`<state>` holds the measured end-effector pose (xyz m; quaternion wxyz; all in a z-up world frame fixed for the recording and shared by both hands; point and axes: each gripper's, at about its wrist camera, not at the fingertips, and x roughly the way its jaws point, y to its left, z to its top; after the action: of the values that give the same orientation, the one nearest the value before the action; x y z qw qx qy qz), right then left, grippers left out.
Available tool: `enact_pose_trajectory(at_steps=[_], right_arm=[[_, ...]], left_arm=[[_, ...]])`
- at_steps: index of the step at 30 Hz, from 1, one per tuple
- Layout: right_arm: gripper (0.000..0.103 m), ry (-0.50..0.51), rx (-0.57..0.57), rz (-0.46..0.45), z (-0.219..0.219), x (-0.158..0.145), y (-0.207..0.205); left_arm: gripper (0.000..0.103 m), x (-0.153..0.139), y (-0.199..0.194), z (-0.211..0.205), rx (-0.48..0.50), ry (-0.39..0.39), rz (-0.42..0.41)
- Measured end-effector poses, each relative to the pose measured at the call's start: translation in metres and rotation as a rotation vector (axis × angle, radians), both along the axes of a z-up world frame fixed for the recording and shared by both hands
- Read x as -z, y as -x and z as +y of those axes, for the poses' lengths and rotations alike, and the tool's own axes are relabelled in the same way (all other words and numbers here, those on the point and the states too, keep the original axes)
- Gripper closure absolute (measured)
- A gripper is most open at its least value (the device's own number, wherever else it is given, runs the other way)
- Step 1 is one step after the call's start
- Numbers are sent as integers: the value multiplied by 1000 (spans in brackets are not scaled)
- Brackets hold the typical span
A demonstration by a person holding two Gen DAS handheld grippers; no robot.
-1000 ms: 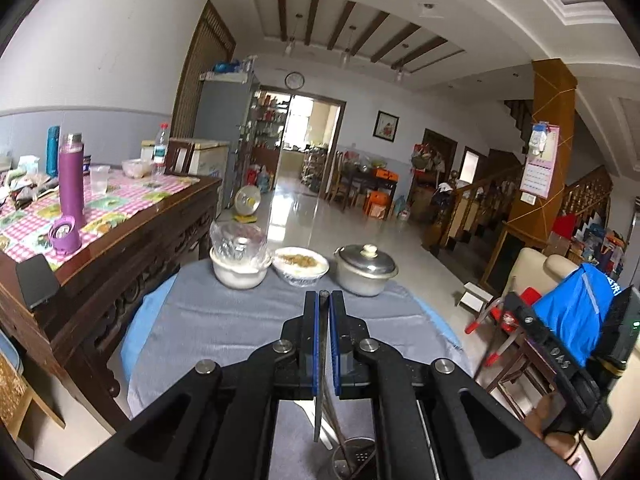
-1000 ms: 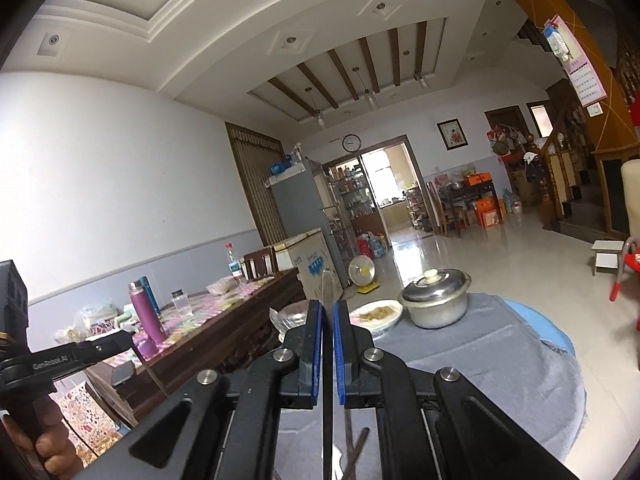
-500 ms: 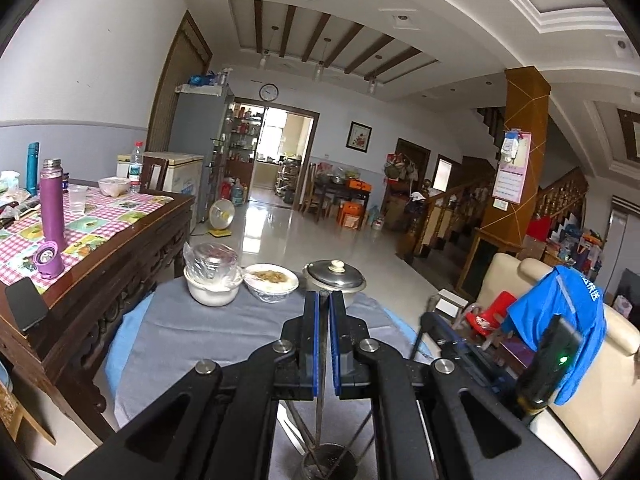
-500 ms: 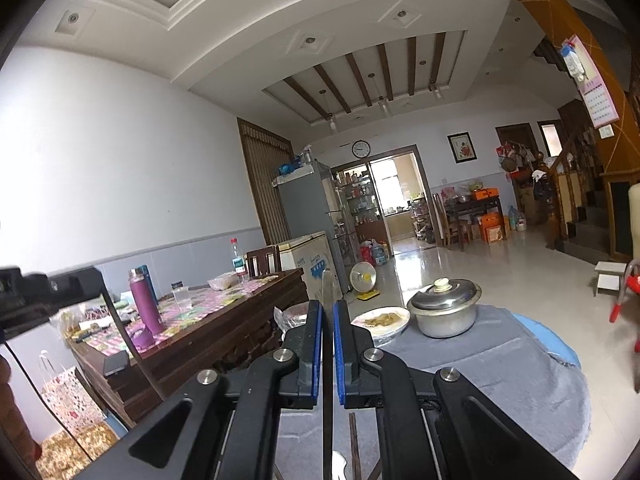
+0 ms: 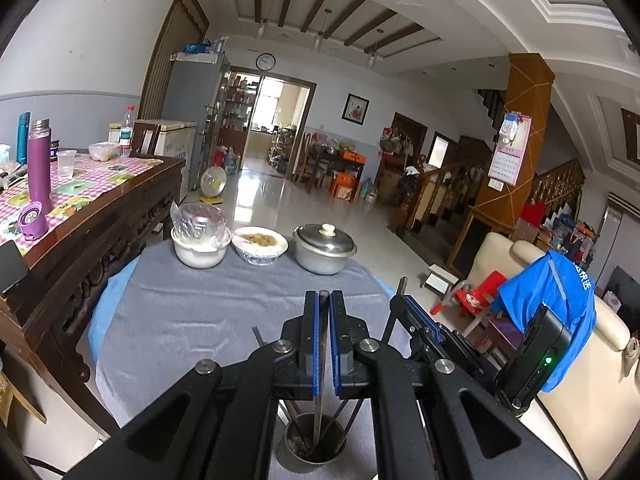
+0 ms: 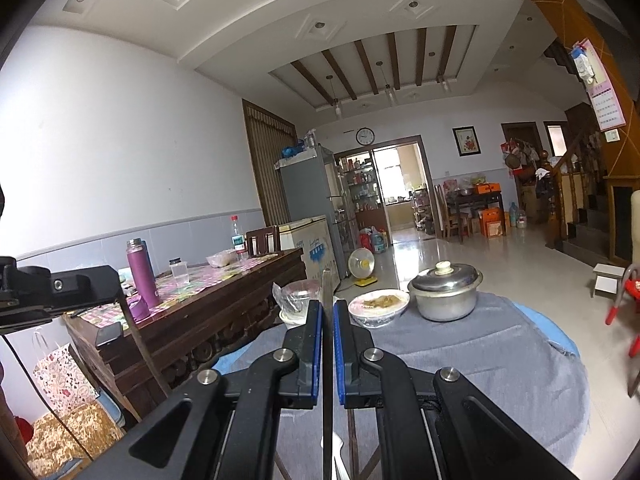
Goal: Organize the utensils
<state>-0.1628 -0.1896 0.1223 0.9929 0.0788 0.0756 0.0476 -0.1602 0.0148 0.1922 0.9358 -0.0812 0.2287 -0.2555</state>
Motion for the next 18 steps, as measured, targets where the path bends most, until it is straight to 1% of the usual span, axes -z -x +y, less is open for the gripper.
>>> enact_pose_trajectory(at_steps=[18], right_arm=[[97,-10,-7,71,-6,22,-6]], left_arm=[[98,19,-6,-10,18,-32,69]])
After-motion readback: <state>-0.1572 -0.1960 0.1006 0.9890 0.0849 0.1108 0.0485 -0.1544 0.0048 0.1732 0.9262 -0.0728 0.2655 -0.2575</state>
